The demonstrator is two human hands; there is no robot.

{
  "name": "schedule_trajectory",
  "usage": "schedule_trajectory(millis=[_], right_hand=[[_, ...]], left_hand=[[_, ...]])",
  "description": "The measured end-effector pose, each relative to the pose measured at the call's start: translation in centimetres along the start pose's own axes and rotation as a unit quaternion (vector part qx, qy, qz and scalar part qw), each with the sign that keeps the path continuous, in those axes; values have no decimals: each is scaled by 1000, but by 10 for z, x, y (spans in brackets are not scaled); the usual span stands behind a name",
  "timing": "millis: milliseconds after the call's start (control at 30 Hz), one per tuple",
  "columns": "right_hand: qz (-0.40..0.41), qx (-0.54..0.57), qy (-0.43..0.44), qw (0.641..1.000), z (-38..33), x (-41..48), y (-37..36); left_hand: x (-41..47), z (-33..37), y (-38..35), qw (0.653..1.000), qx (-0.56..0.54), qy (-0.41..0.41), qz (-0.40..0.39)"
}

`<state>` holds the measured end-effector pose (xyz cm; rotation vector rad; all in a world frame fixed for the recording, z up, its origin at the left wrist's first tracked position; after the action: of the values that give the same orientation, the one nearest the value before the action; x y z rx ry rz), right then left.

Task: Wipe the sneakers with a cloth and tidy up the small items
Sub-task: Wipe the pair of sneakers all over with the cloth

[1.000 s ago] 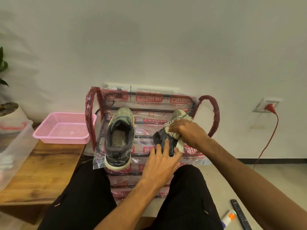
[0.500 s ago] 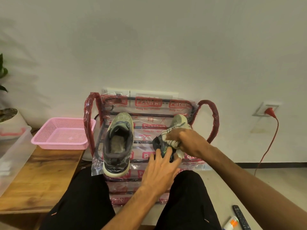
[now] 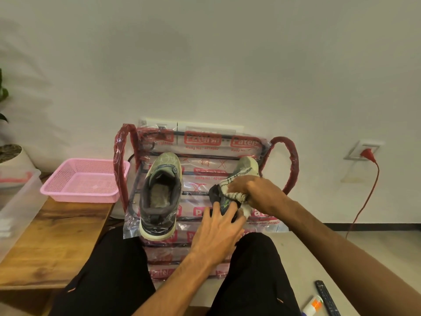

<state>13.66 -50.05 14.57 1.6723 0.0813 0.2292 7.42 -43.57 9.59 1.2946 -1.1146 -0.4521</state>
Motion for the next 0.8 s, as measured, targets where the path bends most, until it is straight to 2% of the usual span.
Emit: schedule_trajectory(millis=[67, 233, 400, 567, 633, 733, 800], right_hand=[[7, -45, -27, 999, 7, 9, -2], [-83, 24, -9, 996, -9, 14, -12], [-15, -109, -75, 991, 17, 25, -2], [-123, 71, -33, 989, -8, 18, -6], [-101, 51, -52, 992, 2, 21, -1], [-52, -58, -86, 993, 15, 22, 5], [-57, -14, -68, 996, 5, 20, 5]], left_hand=[[1, 2, 0, 1000, 9, -9, -1], [-2, -2, 0, 1000, 7, -1, 16], [-1, 1, -2, 999, 21, -22, 11], [-3, -2, -4, 1000, 14, -6, 17], [-2, -1, -4, 1000, 22, -10, 20], [2, 3, -4, 999, 28, -21, 11], [2, 3, -3, 1000, 24, -18, 11]])
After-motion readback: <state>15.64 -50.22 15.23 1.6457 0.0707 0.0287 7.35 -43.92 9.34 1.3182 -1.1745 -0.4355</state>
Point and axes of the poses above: each hand's wrist, its own x-axis towards the middle knuckle, its own y-axis out of the back of the hand, z = x × y, the point moved 10 cm from there along x, towards the middle knuckle, and after that the axes turned 11 degrees about -y, right-handed, at the moved point
